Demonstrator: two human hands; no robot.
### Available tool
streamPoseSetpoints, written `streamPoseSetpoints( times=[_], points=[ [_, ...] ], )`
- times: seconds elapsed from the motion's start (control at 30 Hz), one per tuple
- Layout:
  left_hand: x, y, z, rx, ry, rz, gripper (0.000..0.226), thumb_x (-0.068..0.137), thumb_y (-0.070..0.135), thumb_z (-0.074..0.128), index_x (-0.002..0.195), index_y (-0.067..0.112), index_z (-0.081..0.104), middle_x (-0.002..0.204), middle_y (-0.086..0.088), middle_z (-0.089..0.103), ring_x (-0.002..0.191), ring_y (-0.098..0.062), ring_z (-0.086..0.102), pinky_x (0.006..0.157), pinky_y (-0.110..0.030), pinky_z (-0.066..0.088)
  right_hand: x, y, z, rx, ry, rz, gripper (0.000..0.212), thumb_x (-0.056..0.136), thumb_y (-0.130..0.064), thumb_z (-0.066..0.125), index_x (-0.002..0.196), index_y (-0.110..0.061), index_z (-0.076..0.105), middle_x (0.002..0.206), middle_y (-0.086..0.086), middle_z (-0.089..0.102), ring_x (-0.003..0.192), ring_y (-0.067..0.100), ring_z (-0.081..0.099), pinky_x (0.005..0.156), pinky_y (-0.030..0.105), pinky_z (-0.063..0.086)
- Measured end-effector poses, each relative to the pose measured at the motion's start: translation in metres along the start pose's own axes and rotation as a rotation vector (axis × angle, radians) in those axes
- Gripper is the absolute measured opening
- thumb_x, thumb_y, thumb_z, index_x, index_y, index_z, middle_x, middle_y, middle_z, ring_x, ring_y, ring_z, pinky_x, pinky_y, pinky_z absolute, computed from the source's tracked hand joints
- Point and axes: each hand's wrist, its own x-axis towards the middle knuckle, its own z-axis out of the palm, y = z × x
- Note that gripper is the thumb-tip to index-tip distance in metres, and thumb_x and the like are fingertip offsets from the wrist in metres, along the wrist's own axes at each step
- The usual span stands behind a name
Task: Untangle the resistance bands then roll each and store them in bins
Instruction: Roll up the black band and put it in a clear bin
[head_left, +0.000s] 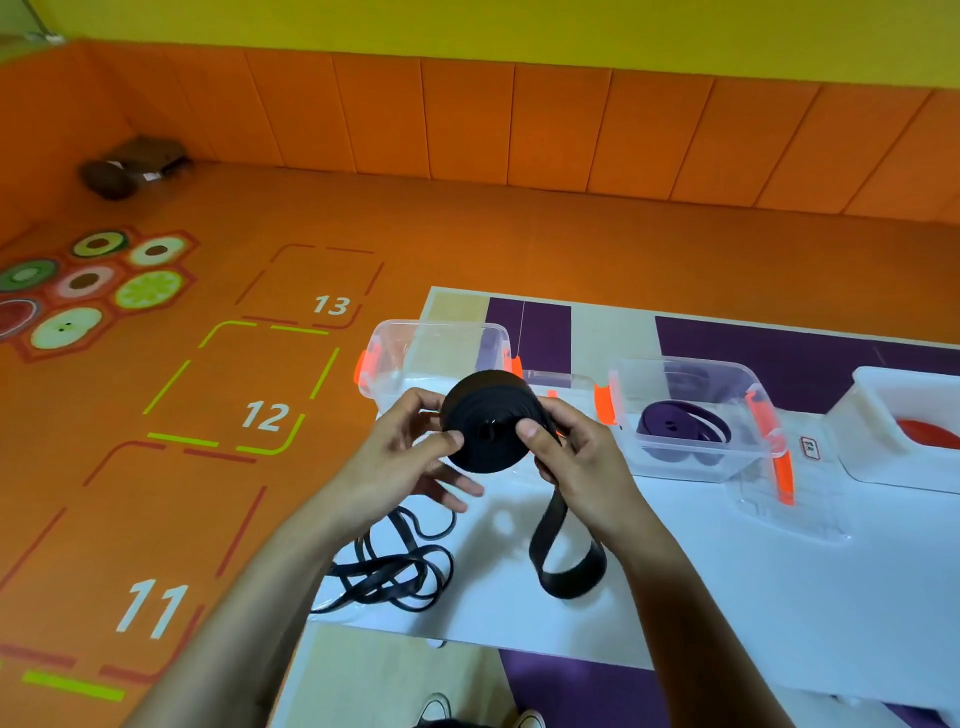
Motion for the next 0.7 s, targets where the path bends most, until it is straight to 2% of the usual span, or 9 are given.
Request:
streamPoseSetpoints(
  times=[0.1,0.17,0.23,0.33,0.4,0.53,0.6,0.7],
  points=[
    [-0.003,0.008,-0.013,0.424,0.070,0.115,0.021,0.093,0.032,0.072,0.110,0.026,0.059,0.116,0.012,0.063,0.068,-0.027,0.070,0.061,-0.046,0.061,-0.002,-0.004,-0.006,-0.042,-0.066,0.028,0.020,0.098,-0.018,0.067,0.118,-0.018,0.071,0.092,-0.015,0.073,0.086,0.000,0.067,0.079,0.015,0.048],
    [-0.004,0.012,-0.018,0.582,0.086,0.197,0.025,0.089,0.042,0.074,0.110,0.038,0.061,0.111,0.018,0.063,0.062,-0.022,0.063,0.060,-0.039,0.056,-0.003,-0.005,-0.005,-0.094,-0.104,0.050,0.021,0.095,-0.022,0.071,0.116,-0.023,0.073,0.103,-0.007,0.075,0.101,0.010,0.069,0.090,0.023,0.052],
    [-0.003,0.012,-0.020,0.646,0.031,0.203,0.026,0.087,0.044,0.076,0.110,0.040,0.063,0.104,0.016,0.066,0.058,-0.018,0.066,0.062,-0.039,0.058,-0.003,-0.005,-0.002,-0.131,-0.140,0.067,0.020,0.093,-0.023,0.073,0.113,-0.025,0.074,0.104,-0.002,0.074,0.102,0.018,0.068,0.094,0.031,0.054],
    [-0.002,0.006,-0.020,0.588,-0.064,0.160,0.020,0.091,0.038,0.074,0.108,0.032,0.064,0.100,0.012,0.068,0.062,-0.024,0.074,0.068,-0.053,0.060,-0.005,-0.003,0.000,-0.150,-0.139,0.075,0.017,0.091,-0.025,0.076,0.107,-0.027,0.075,0.100,-0.001,0.074,0.098,0.023,0.068,0.095,0.039,0.053],
    [-0.003,-0.001,-0.021,0.517,-0.087,0.167,0.019,0.094,0.033,0.071,0.109,0.025,0.063,0.105,0.007,0.069,0.065,-0.029,0.074,0.070,-0.057,0.059,-0.004,-0.003,0.001,-0.122,-0.106,0.078,0.015,0.089,-0.025,0.078,0.103,-0.026,0.075,0.097,-0.001,0.074,0.093,0.022,0.070,0.091,0.038,0.056],
    [-0.002,-0.008,-0.012,0.283,-0.057,0.197,0.024,0.094,0.027,0.067,0.112,0.013,0.058,0.110,-0.005,0.064,0.067,-0.038,0.072,0.067,-0.047,0.061,-0.002,-0.006,-0.001,-0.004,-0.044,0.067,0.012,0.088,-0.016,0.078,0.099,-0.017,0.074,0.087,-0.003,0.073,0.082,0.011,0.070,0.073,0.022,0.053],
    [0.000,-0.010,-0.009,0.140,-0.028,0.203,0.029,0.093,0.022,0.064,0.114,0.006,0.054,0.109,-0.011,0.063,0.069,-0.045,0.072,0.067,-0.044,0.062,-0.001,-0.005,-0.003,0.011,-0.038,0.065,0.012,0.090,-0.016,0.076,0.101,-0.013,0.073,0.083,-0.003,0.071,0.075,0.009,0.066,0.066,0.022,0.051],
    [0.002,-0.014,-0.005,-0.029,0.000,0.184,0.034,0.091,0.020,0.061,0.118,0.004,0.050,0.108,-0.009,0.067,0.072,-0.050,0.072,0.070,-0.046,0.063,-0.002,-0.002,0.001,0.038,-0.022,0.066,0.019,0.092,-0.024,0.073,0.107,-0.014,0.072,0.078,-0.005,0.063,0.065,0.013,0.055,0.062,0.026,0.048]
  ],
)
